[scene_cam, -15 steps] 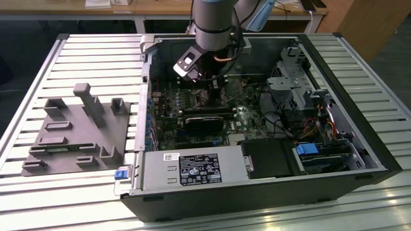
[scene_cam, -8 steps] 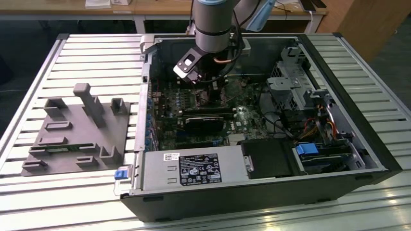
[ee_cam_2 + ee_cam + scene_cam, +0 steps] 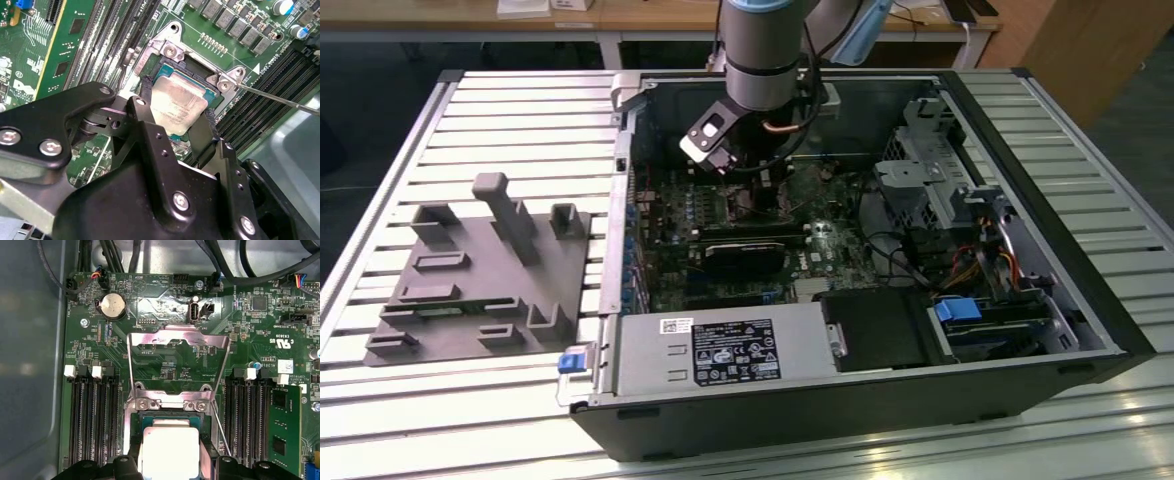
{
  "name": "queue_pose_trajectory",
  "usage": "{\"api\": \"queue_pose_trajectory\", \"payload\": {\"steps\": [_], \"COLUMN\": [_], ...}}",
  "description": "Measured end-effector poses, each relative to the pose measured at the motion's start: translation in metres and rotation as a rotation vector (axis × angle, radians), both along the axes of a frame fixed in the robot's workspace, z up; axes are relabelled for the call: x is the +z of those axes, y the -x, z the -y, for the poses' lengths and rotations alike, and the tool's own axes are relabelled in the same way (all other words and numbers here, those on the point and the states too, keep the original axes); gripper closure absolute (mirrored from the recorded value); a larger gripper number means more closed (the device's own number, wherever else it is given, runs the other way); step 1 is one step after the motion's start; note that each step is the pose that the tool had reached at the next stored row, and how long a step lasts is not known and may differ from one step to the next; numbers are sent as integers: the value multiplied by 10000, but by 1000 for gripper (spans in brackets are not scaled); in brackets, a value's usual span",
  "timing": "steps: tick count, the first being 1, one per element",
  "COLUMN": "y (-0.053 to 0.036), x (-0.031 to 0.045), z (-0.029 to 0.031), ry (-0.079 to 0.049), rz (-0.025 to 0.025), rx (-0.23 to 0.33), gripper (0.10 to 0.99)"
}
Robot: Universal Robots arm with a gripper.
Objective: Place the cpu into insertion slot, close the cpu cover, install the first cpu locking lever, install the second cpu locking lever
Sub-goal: 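Place the cpu into insertion slot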
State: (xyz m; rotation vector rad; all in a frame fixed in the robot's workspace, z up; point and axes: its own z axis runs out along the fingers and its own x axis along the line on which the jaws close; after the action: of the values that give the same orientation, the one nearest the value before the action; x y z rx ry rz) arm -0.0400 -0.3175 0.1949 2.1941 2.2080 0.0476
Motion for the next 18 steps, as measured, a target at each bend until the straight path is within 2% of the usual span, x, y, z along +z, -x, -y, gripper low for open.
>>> {"api": "queue_pose_trajectory", "payload": {"steps": [18], "y": [-1], "x": [-31], "z": [-13], "ry": [-9], "rz": [5], "rx": [-136], "gripper": [541]}}
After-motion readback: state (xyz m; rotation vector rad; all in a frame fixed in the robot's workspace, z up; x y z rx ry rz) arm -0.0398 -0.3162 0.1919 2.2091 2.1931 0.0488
